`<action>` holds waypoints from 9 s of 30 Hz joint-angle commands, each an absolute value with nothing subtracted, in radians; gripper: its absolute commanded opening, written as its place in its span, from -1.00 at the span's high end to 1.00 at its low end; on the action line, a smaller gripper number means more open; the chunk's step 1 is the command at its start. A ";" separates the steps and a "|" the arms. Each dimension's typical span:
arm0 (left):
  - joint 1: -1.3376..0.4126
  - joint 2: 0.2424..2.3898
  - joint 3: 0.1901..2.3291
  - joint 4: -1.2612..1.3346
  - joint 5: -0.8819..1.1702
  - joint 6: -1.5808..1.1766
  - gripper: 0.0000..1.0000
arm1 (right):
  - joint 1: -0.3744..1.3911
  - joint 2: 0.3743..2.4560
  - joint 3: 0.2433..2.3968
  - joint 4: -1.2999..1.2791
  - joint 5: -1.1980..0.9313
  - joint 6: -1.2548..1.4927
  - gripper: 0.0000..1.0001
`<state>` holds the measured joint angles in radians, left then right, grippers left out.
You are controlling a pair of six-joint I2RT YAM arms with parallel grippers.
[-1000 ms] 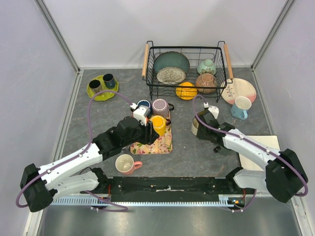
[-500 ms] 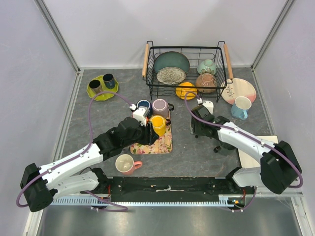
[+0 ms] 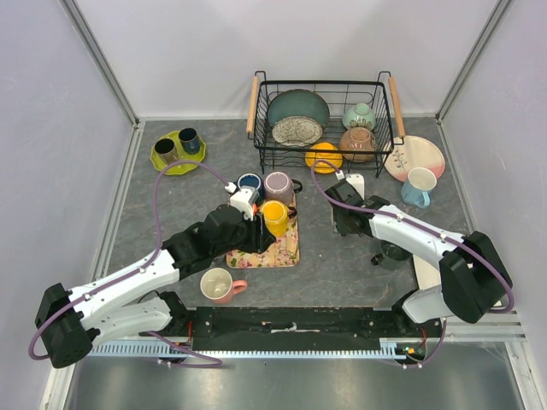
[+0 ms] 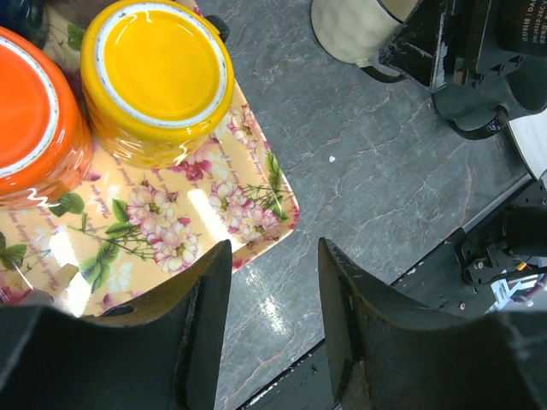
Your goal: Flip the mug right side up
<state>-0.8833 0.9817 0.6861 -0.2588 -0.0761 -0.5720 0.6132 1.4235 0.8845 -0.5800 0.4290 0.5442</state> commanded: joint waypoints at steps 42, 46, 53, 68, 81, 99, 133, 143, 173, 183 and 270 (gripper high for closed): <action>-0.890 0.996 0.683 -0.222 -0.054 -0.598 0.01 | 0.612 1.436 0.882 -0.509 0.397 0.525 0.99; -0.890 0.997 0.676 -0.207 -0.046 -0.601 0.02 | 0.614 1.420 0.862 -0.488 0.357 0.541 0.88; -0.890 1.003 0.672 -0.201 -0.046 -0.612 0.02 | 0.611 1.397 0.874 -0.491 0.373 0.545 -0.02; -0.890 1.012 0.669 -0.199 -0.043 -0.620 0.02 | 0.611 1.387 0.920 -0.523 0.406 0.545 -0.08; -0.890 1.009 0.664 -0.199 -0.048 -0.621 0.02 | 0.591 1.428 0.881 -0.495 0.425 0.549 0.29; -0.890 0.977 0.600 -0.126 -0.107 -0.638 0.03 | 0.575 1.247 0.807 -0.431 0.330 0.525 1.00; -0.885 0.905 0.333 0.869 0.215 -0.882 -0.50 | 0.575 0.948 0.431 0.914 -0.554 1.167 1.00; -0.887 0.977 0.387 0.991 0.199 -0.893 -0.45 | 0.574 0.931 0.414 0.904 -0.578 1.158 1.00; -0.885 1.335 0.439 1.591 0.067 -1.088 0.68 | 0.580 0.905 0.304 1.092 -0.756 1.220 1.00; -0.861 1.230 0.442 1.320 0.106 -1.057 0.96 | 0.581 0.830 0.336 0.852 -0.818 1.070 1.00; -0.819 1.209 0.813 -0.656 -0.156 -0.436 0.96 | 0.581 0.819 0.505 -0.223 -0.233 0.545 -0.44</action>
<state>-0.8307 1.2057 0.7731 -0.6518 -0.1238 -0.3607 0.5800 0.7124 0.5156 -0.2588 -0.3000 0.5243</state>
